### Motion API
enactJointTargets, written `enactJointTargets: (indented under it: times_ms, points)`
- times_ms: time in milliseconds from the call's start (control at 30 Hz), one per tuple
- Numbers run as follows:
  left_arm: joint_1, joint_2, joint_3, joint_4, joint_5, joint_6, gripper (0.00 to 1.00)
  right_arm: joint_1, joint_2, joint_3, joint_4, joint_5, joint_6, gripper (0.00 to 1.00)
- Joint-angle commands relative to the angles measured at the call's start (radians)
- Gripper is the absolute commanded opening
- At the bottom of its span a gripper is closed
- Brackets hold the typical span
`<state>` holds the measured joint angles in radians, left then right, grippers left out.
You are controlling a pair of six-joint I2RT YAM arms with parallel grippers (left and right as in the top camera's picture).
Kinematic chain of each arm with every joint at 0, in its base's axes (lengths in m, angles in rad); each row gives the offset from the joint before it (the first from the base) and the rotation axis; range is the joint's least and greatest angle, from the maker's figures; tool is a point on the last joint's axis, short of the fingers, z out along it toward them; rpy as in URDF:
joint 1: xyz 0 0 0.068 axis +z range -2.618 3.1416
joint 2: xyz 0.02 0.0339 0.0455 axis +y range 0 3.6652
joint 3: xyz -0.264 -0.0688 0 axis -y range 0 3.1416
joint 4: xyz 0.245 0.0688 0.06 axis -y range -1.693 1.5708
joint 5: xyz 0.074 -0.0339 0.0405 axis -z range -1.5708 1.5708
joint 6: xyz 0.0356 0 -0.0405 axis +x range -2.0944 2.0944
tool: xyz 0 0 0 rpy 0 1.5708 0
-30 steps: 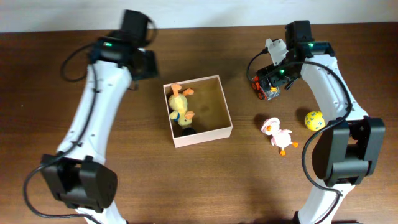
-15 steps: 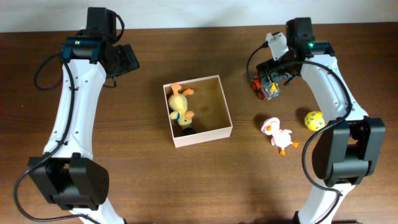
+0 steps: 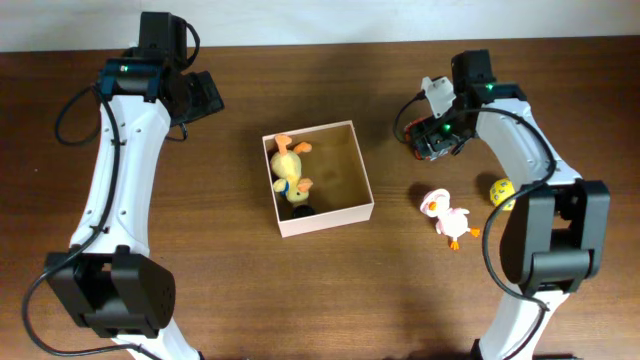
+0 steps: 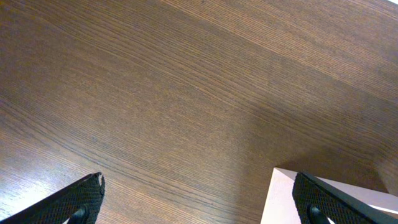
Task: Pack container
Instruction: 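Lower the right gripper onto the toy police car and grasp it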
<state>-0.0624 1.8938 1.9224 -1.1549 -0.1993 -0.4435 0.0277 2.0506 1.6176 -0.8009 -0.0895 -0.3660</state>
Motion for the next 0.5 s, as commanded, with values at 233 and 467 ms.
enactJointTargets:
  times_ms: [233, 467]
  points:
    - [0.000, 0.005, 0.010, 0.002, -0.007, -0.016, 0.99, 0.005, 0.078, -0.011, 0.063, -0.016, -0.004, 0.84]
    - [0.000, 0.005, 0.010, 0.002, -0.007, -0.016, 0.99, 0.005, 0.086, -0.011, 0.066, -0.016, -0.004, 0.77]
